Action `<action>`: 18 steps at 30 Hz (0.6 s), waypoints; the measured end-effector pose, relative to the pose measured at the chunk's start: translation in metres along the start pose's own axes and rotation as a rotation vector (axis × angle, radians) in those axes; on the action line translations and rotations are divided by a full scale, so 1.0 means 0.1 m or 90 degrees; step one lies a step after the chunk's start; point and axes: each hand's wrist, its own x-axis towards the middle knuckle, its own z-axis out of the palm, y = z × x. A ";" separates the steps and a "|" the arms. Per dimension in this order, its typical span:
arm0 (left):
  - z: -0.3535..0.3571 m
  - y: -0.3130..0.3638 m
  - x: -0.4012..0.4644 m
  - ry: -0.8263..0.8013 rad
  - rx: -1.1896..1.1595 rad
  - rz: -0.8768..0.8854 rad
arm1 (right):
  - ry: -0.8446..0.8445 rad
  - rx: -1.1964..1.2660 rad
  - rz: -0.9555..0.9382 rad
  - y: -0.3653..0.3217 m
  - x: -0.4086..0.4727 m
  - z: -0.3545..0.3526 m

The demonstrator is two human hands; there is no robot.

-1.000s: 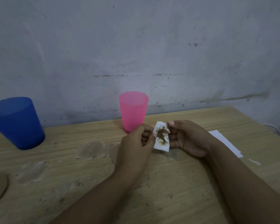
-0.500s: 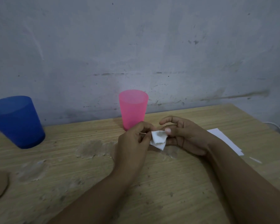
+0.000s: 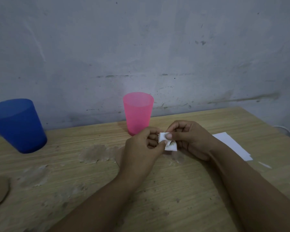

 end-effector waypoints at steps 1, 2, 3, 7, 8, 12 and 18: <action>0.00 0.00 0.00 0.002 -0.002 0.002 | -0.003 0.003 -0.001 -0.01 0.00 0.00; -0.01 0.00 0.00 0.004 -0.008 0.006 | -0.009 0.008 0.002 -0.01 0.00 -0.01; -0.02 0.00 0.00 0.004 -0.012 0.009 | -0.018 0.020 0.007 -0.02 -0.01 -0.01; -0.02 0.00 0.00 -0.005 -0.035 0.018 | -0.060 0.043 0.052 -0.06 -0.03 -0.04; -0.02 0.00 0.00 -0.006 -0.037 0.026 | -0.065 0.034 0.057 -0.05 -0.03 -0.04; -0.03 -0.02 0.00 -0.004 -0.019 0.059 | -0.079 0.041 0.084 -0.06 -0.05 -0.04; -0.01 -0.02 0.01 -0.016 -0.015 0.046 | -0.075 0.018 0.067 -0.05 -0.05 -0.06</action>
